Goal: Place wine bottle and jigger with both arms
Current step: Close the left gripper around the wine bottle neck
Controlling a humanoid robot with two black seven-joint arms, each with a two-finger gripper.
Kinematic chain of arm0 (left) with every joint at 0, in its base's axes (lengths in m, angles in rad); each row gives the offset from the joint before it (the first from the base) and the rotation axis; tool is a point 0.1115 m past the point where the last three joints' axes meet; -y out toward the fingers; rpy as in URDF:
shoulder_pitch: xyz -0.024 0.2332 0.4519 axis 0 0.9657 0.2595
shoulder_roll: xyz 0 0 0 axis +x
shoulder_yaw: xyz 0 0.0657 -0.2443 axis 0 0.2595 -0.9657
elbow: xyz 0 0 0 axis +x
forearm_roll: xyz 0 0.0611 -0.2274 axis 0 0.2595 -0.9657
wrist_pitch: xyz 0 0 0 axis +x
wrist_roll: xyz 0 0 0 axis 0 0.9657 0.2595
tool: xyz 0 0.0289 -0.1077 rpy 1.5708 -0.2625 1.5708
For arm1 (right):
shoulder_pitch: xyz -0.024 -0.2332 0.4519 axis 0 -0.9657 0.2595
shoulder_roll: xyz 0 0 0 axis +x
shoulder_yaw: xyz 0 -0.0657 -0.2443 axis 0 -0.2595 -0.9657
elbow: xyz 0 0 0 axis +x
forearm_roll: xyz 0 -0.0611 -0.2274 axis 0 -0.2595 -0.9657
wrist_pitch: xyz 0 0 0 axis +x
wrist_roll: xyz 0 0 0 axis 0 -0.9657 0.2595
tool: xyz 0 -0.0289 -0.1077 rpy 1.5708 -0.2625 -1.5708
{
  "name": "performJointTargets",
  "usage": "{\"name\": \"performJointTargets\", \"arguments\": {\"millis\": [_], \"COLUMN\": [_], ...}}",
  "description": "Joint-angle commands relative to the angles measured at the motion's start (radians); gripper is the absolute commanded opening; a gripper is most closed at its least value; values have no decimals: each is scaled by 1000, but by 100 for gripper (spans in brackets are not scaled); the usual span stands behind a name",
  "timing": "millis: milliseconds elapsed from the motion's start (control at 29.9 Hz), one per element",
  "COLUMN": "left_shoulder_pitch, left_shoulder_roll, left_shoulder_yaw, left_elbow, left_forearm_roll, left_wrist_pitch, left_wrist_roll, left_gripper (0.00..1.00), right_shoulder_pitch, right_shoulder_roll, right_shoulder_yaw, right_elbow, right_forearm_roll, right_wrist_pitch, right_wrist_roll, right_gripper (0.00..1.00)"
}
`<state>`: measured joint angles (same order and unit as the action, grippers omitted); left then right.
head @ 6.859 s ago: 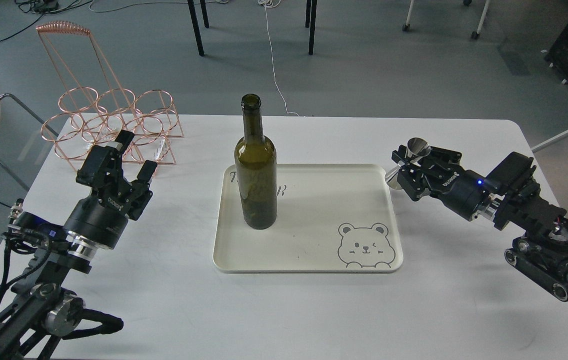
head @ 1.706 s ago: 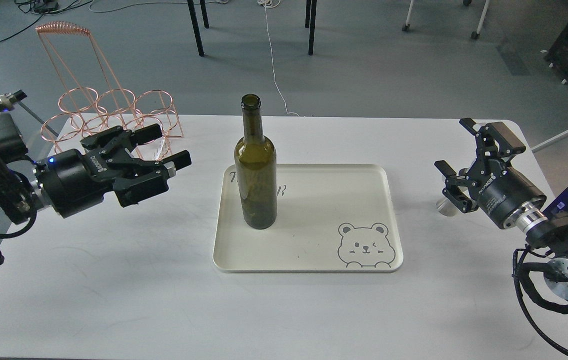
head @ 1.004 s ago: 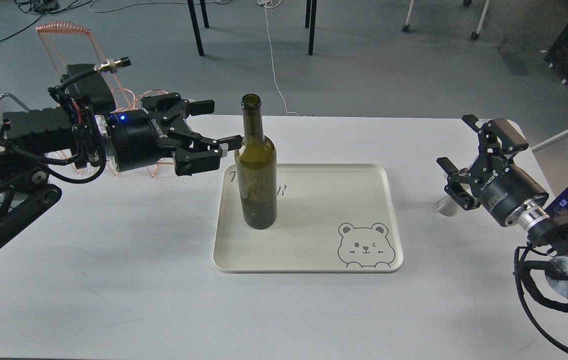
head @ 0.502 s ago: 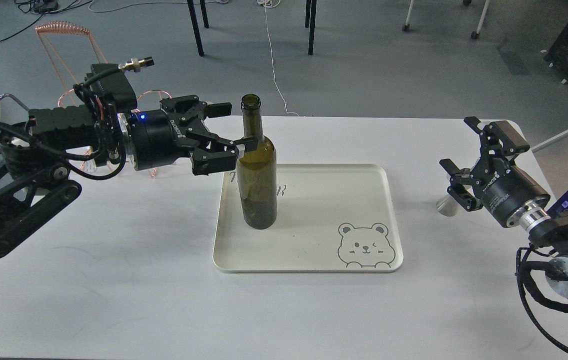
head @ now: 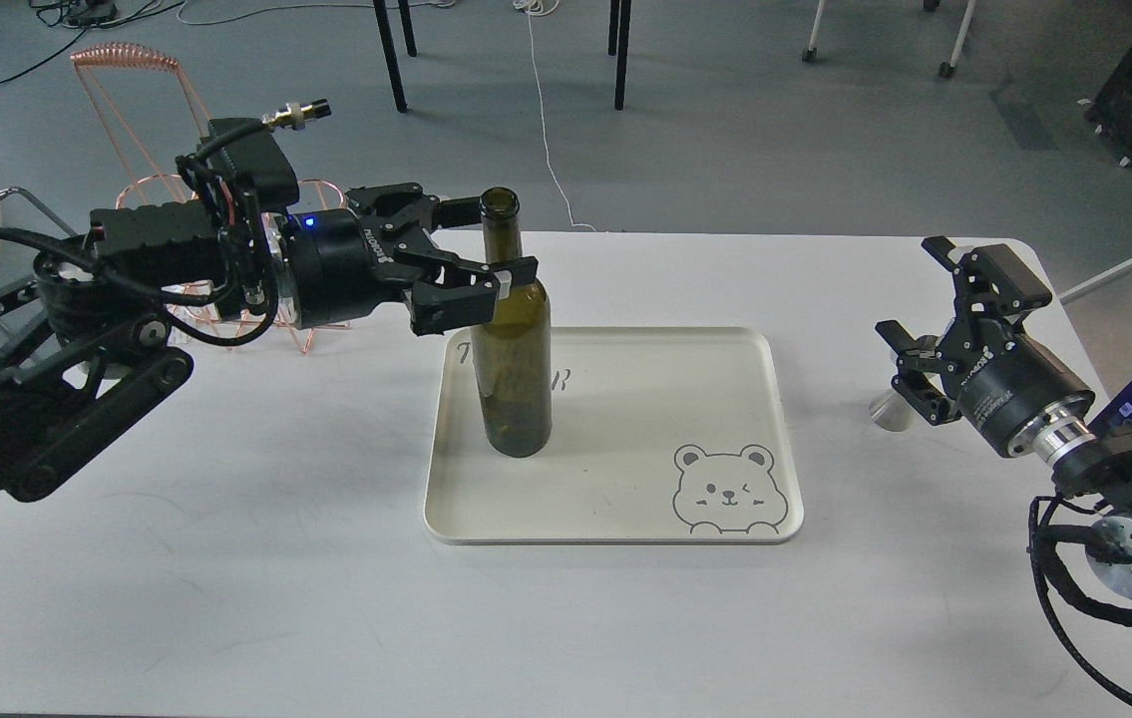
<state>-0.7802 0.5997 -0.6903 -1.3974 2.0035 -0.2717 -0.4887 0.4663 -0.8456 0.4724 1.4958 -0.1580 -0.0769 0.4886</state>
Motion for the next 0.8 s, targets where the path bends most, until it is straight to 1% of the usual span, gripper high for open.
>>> {"name": "performJointTargets", "arguments": {"millis": [0,67,167,201,435,636,669,770], "left_shoulder_pitch": [-1,-2,-1,-1,-2,-10,-10,-19], "left_shoulder_roll": [-8,-12,-14,-14,-17,-49,-49,-51], "left_shoulder_yaw": [0,-2,0,0,-2,-2,-2,-2], "left_elbow": [0,0,0,0,-5,-9,-9,-9], "left_forearm_roll": [0,1,1,1,3,4,4,4], "left_wrist_pitch": [0,0,0,0,0,-1,-1,-1], "left_wrist_roll": [0,0,0,0,0,0,0,0], "left_gripper": [86,84,76,75,75,74,74,68], "right_shoulder_pitch": [0,0,-1,-1,-1,0,-1,0], "right_shoulder_roll": [0,0,0,0,3,3,3,2], "right_shoulder_yaw": [0,0,0,0,0,-1,0,0], "right_elbow": [0,0,0,0,0,0,0,0], "right_forearm_roll": [0,0,0,0,0,0,0,0], "right_wrist_pitch": [-1,-1,-1,-1,-3,-3,-3,-3], "right_wrist_roll": [0,0,0,0,0,0,0,0], "right_gripper": [99,99,99,99,99,99,99,99]}}
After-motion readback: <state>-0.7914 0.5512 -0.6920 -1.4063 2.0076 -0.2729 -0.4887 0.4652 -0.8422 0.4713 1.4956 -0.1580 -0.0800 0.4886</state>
